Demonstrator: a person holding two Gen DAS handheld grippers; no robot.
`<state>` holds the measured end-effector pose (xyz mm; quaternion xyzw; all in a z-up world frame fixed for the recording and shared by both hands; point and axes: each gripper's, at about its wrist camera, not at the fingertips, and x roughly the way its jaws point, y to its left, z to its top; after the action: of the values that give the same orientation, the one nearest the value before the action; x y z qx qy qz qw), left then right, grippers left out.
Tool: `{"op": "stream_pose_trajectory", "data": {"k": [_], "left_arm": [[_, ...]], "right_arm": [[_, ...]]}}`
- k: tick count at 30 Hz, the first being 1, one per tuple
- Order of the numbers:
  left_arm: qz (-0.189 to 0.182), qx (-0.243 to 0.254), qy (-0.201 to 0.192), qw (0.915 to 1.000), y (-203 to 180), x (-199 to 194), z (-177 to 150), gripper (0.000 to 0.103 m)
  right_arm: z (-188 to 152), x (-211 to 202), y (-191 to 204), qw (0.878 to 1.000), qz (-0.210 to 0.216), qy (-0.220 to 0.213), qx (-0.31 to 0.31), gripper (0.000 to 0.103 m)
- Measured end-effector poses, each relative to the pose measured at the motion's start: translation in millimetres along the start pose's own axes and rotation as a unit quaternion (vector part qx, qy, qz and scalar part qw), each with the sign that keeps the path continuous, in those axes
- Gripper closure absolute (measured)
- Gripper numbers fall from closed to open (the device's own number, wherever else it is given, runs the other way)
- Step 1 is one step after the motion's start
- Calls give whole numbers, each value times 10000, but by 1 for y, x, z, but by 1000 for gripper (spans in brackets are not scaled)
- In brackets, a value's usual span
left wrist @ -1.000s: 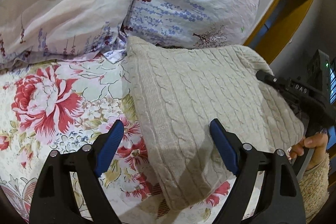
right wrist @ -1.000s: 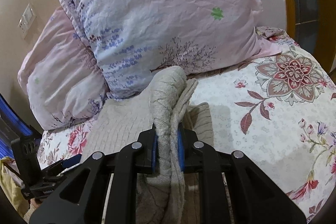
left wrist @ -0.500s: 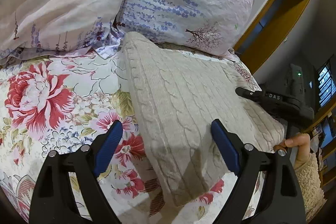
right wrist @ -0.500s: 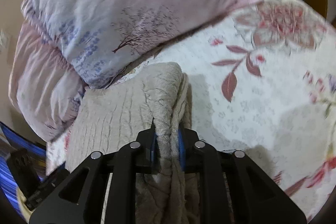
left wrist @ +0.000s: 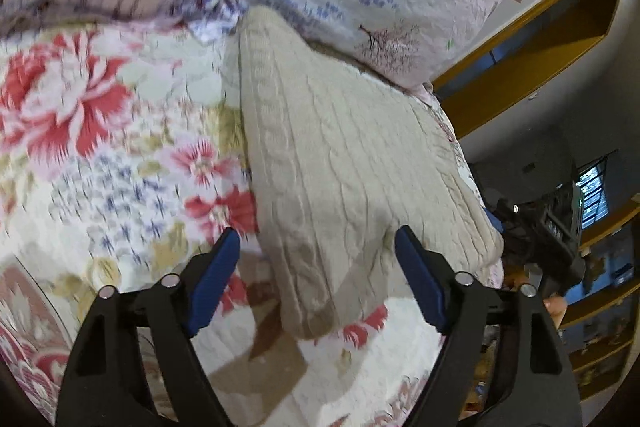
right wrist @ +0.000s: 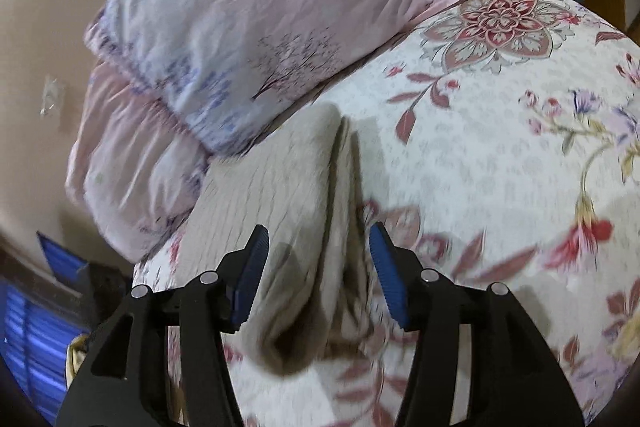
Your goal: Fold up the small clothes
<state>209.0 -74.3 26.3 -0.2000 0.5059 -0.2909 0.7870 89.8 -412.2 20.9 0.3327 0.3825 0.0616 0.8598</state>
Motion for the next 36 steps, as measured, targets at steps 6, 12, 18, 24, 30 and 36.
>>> {"op": "stream_pose_trajectory", "data": {"k": [6,12,18,24,30,36], "left_arm": [[-177,-232,194,9994,0,3,-11,41],[-143,-171,277,9994,-5,9,-18,57],[-256,-72,194,9995,-2,-4,-18,83],[-181,41,279,9994,0,1,-22,84],[-194,4,306,9993,2,-9,-14,60],[-169,-353,-204,9990,16,-20,38,31]], "right_arm": [[-24,-12,11,9989,377,184,-218,49],[-36,-3,26,9969,33,307,-727,92],[-26,-32,37,9938,-216,-452,-992,94],[-38,3,-1,9932,-911,161,-702,94],[-28,-1,-3,9973,-494,354,-417,81],[17,-4,0,9999,73,112,19,54]]}}
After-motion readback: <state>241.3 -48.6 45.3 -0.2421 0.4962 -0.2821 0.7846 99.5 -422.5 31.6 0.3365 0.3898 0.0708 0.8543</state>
